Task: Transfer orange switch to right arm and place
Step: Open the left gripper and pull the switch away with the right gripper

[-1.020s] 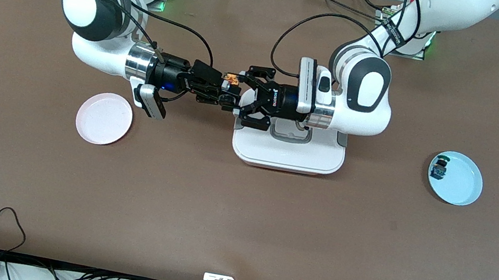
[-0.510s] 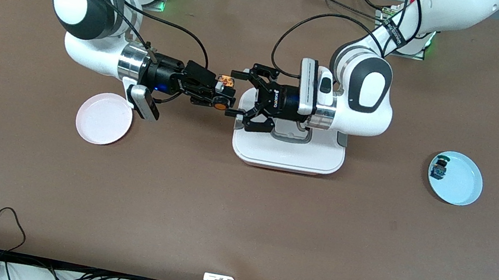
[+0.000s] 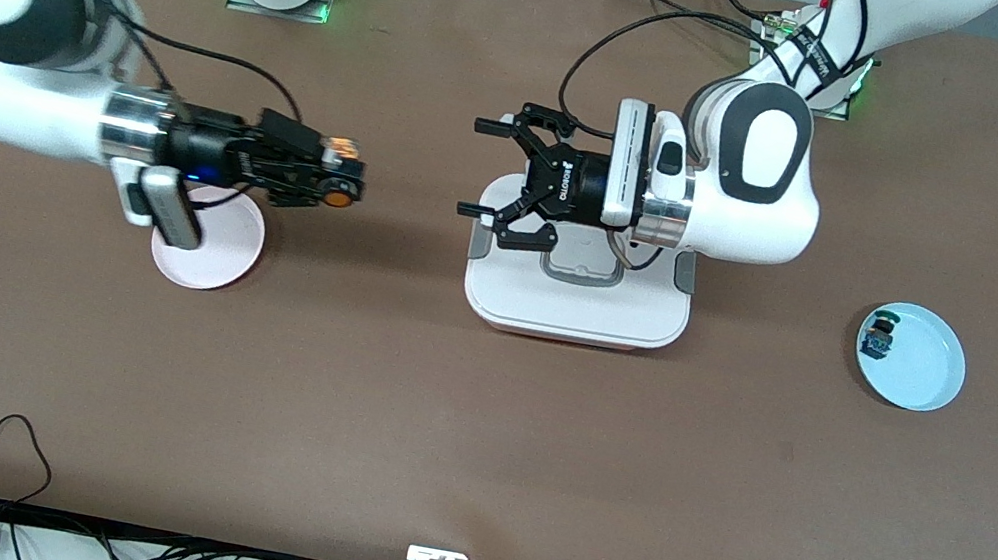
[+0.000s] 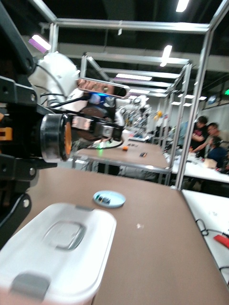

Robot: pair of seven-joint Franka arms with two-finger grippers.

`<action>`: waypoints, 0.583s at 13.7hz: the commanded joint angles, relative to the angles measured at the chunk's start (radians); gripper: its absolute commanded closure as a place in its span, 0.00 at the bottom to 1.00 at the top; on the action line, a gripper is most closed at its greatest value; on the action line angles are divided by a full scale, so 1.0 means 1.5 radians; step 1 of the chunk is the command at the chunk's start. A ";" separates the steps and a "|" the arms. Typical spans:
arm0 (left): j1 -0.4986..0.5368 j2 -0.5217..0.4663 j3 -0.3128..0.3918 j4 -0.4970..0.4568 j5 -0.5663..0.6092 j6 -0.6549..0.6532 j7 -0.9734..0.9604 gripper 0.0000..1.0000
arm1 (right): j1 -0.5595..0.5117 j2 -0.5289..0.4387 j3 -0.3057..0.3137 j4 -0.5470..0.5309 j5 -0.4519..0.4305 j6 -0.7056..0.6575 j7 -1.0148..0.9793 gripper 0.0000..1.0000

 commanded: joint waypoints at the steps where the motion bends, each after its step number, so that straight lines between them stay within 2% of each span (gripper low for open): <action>1: 0.022 -0.022 -0.002 0.001 0.089 -0.002 -0.107 0.00 | -0.080 0.021 0.007 0.065 -0.125 -0.077 0.040 1.00; 5: 0.024 -0.022 0.000 -0.007 0.170 -0.004 -0.258 0.00 | -0.152 0.016 0.007 0.095 -0.396 -0.106 0.098 1.00; 7: 0.019 -0.020 0.002 -0.006 0.214 -0.005 -0.381 0.00 | -0.156 0.006 0.003 0.102 -0.555 -0.091 0.115 1.00; 8: 0.023 -0.022 0.001 -0.006 0.262 -0.007 -0.441 0.00 | -0.153 0.000 -0.005 0.103 -0.619 -0.076 0.122 1.00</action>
